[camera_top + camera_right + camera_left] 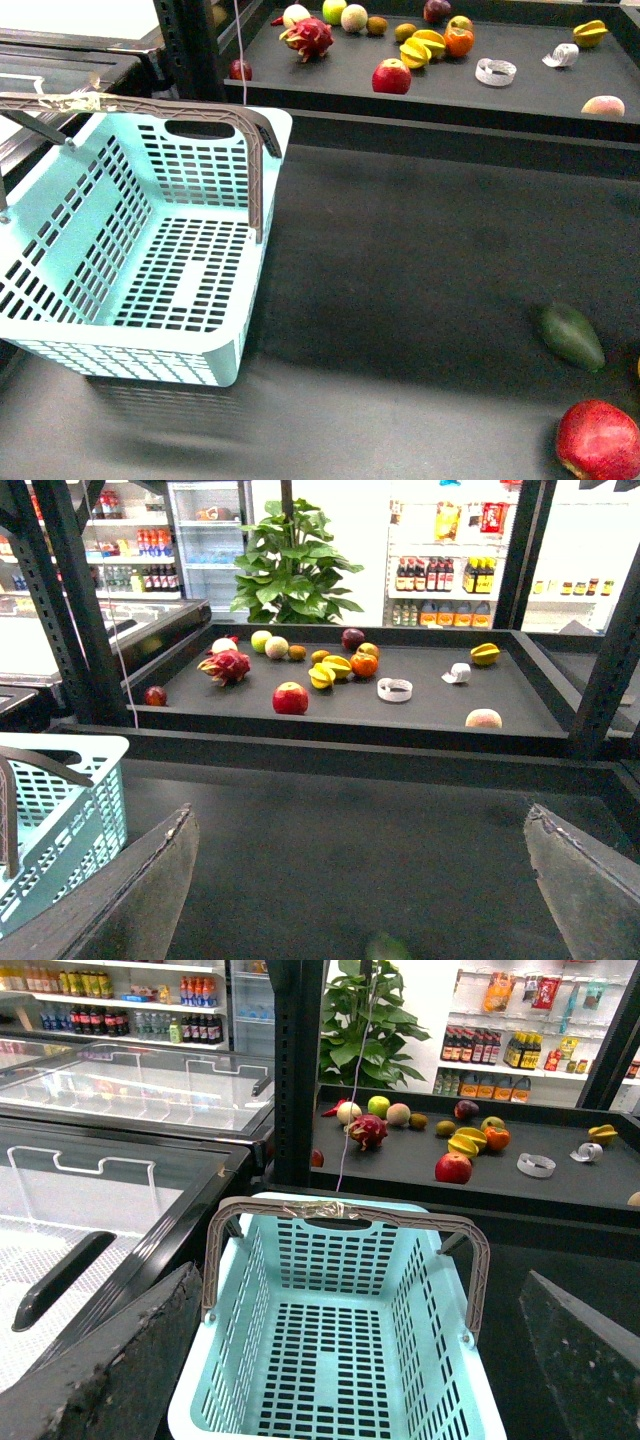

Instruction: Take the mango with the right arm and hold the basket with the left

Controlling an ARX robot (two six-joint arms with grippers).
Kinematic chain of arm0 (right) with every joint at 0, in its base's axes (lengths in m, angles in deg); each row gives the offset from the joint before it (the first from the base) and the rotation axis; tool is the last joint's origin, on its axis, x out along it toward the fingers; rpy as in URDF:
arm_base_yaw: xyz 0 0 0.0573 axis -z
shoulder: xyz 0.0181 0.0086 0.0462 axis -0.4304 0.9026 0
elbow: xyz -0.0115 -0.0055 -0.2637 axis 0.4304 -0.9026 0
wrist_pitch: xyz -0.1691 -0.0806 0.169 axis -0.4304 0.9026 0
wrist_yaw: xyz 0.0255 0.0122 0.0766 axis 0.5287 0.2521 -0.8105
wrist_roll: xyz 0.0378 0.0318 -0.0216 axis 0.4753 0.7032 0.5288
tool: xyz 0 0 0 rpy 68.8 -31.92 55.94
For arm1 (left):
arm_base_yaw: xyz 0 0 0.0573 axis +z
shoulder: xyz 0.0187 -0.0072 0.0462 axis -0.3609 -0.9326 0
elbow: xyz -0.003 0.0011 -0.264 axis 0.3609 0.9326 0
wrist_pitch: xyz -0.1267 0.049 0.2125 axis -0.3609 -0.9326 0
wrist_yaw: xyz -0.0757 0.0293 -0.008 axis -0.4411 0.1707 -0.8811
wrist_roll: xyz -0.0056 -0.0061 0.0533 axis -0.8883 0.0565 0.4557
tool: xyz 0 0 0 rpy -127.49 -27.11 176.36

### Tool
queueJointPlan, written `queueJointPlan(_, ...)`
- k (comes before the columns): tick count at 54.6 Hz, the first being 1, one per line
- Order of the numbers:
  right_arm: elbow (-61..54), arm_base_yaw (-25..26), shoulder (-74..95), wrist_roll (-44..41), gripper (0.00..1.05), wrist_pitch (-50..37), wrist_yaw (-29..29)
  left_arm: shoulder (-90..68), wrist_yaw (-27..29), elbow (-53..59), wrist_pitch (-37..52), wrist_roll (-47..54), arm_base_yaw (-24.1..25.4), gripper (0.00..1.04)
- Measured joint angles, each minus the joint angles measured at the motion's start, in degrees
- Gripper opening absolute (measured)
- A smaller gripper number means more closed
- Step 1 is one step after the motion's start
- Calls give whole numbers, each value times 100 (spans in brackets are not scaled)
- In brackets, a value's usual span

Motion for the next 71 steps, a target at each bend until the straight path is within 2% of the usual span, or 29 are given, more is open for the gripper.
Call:
queueJointPlan(27, 0, 0, 0, 0, 97, 0, -2, -7, 52, -4, -2, -13, -13, 97)
queueJointPlan(29, 0, 0, 0, 0, 97, 0, -2, -205, 909, -55, -133, -260, -321, 97)
queueJointPlan(31, 0, 0, 0, 0, 97, 0, -4, -664, 2234, -87, -129, -686, -756, 97)
queueJointPlan(33, 0, -4, 0, 2, 97, 0, 9, -1209, 3204, -101, -79, -1137, -1067, 97)
queueJointPlan(35, 0, -4, 0, 2, 97, 0, 2, -1740, 3740, -101, 79, -1565, -1180, 97)
queueJointPlan(37, 0, -4, 0, 0, 97, 0, -7, -2271, 3912, -129, 345, -1987, -1165, 97)
queueJointPlan(42, 0, -4, 0, 0, 97, 0, -17, -3521, 3646, -317, 1305, -2643, -1012, 97)
queueJointPlan(44, 0, -4, 0, 2, 97, 0, -11, -4446, 3248, -551, 2059, -3027, -916, 97)
queueJointPlan(50, 0, -4, 0, 2, 97, 0, -2, -6826, 2538, -1425, 3418, -3950, -673, 97)
queueJointPlan(62, 0, -4, 0, 0, 97, 0, -4, -9329, 1764, -3093, 3755, -5031, -671, 97)
queueJointPlan(71, 0, -4, 0, 0, 97, 0, -4, -10603, 1587, -4334, 3644, -5560, -817, 97)
